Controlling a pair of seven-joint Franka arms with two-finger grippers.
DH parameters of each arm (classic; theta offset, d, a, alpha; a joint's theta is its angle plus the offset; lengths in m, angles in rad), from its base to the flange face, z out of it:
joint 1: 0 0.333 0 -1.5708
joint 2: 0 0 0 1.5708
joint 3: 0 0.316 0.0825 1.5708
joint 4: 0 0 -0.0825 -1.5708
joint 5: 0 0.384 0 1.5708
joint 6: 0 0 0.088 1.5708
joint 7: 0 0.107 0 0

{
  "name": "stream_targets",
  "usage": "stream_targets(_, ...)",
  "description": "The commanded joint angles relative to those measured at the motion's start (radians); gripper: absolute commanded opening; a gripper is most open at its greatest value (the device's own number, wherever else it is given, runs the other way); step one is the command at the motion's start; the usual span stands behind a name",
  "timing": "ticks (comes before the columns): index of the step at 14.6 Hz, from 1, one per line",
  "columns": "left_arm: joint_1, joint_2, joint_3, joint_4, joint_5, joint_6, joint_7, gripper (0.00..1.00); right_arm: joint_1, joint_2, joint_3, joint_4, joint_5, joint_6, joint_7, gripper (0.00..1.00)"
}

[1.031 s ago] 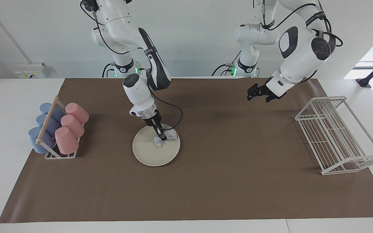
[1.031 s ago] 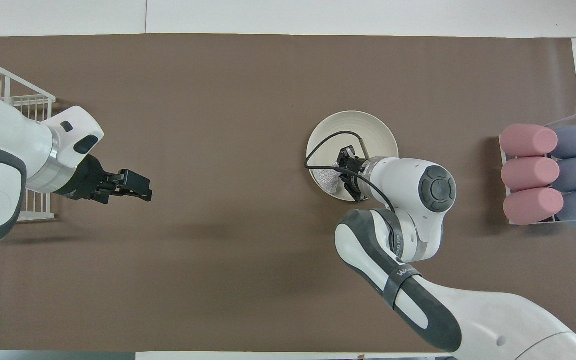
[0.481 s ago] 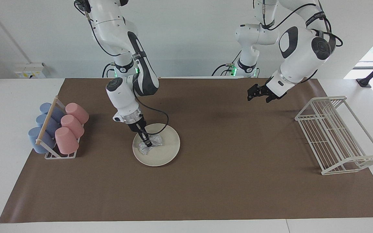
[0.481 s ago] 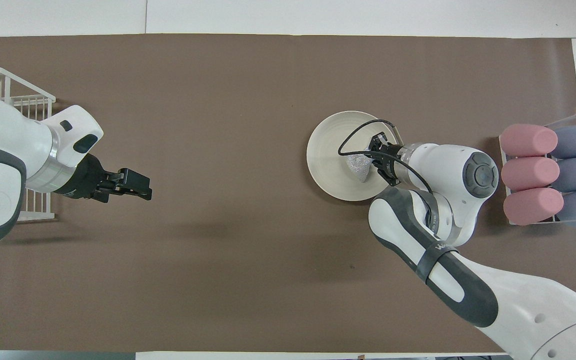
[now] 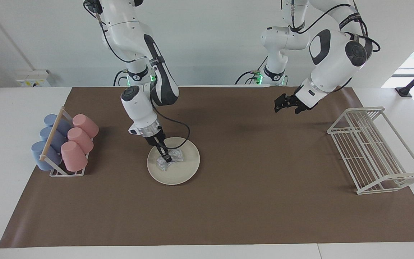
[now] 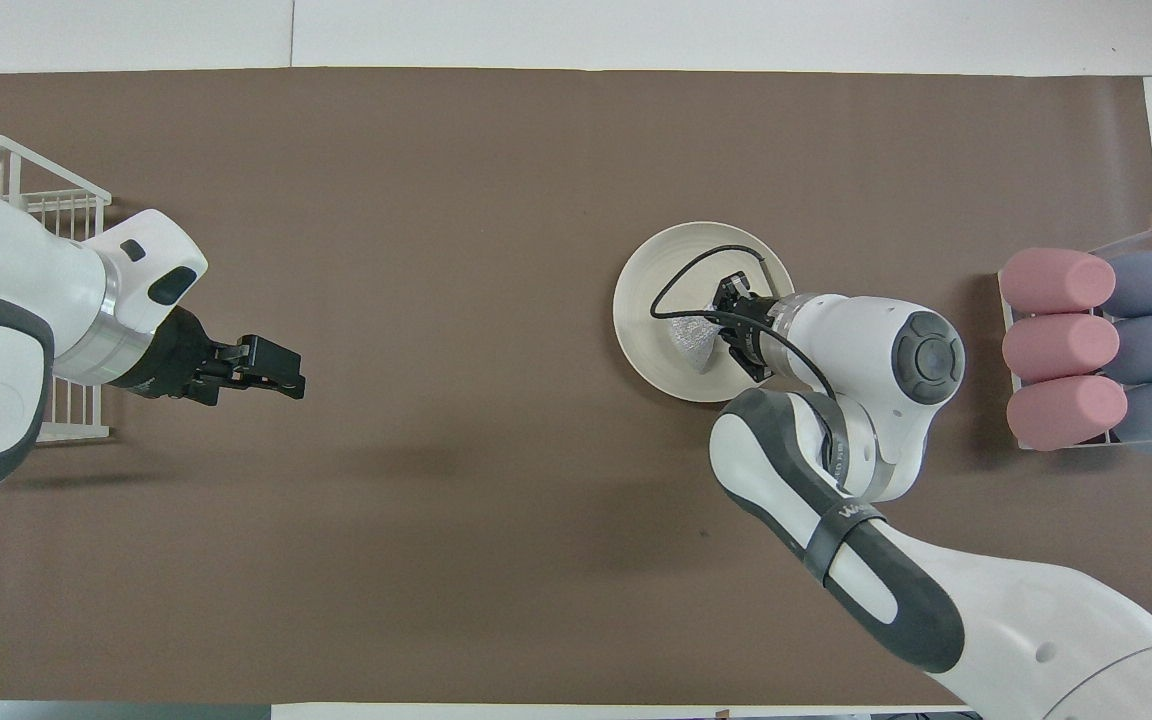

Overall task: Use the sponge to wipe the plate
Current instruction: 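Rub the wiper in circles over the plate with the right gripper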

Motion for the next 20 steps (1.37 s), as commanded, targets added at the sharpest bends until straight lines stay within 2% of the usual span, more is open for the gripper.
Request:
stream_targets(1,0.0,-0.018,-0.003,-0.011,0.022,0.012,-0.016,1.0,0.061,0.054,0.004,-0.002,0.023,0.051,0.085,0.0)
stream_targets(5,0.001,-0.018,-0.003,-0.014,0.022,0.014,-0.016,1.0,0.062,0.049,0.001,0.028,0.023,0.019,0.093,0.0)
stream_targets(9,0.001,-0.018,-0.003,-0.016,0.022,0.017,-0.016,1.0,0.064,-0.023,-0.012,0.145,-0.015,-0.246,0.231,0.0)
stream_targets(13,0.004,-0.018,-0.006,-0.016,0.008,0.017,-0.033,1.0,0.053,-0.161,-0.015,0.228,-0.182,-0.529,0.375,0.0)
stream_targets(14,0.006,-0.018,-0.005,-0.017,-0.032,0.012,-0.039,1.0,0.055,-0.188,-0.013,0.278,-0.203,-0.624,0.422,0.0)
stream_targets(15,0.015,-0.018,0.0,-0.017,-0.14,0.011,-0.042,1.0,0.056,-0.213,-0.013,0.338,-0.21,-0.722,0.477,0.0)
stream_targets(18,0.027,-0.018,0.0,-0.019,-0.366,0.005,-0.056,1.0,0.065,-0.302,0.002,0.414,-0.22,-0.879,0.654,0.0)
stream_targets(20,0.067,-0.018,-0.002,-0.022,-0.536,-0.018,-0.064,1.0,0.119,-0.333,0.024,0.441,-0.294,-0.953,0.777,0.0)
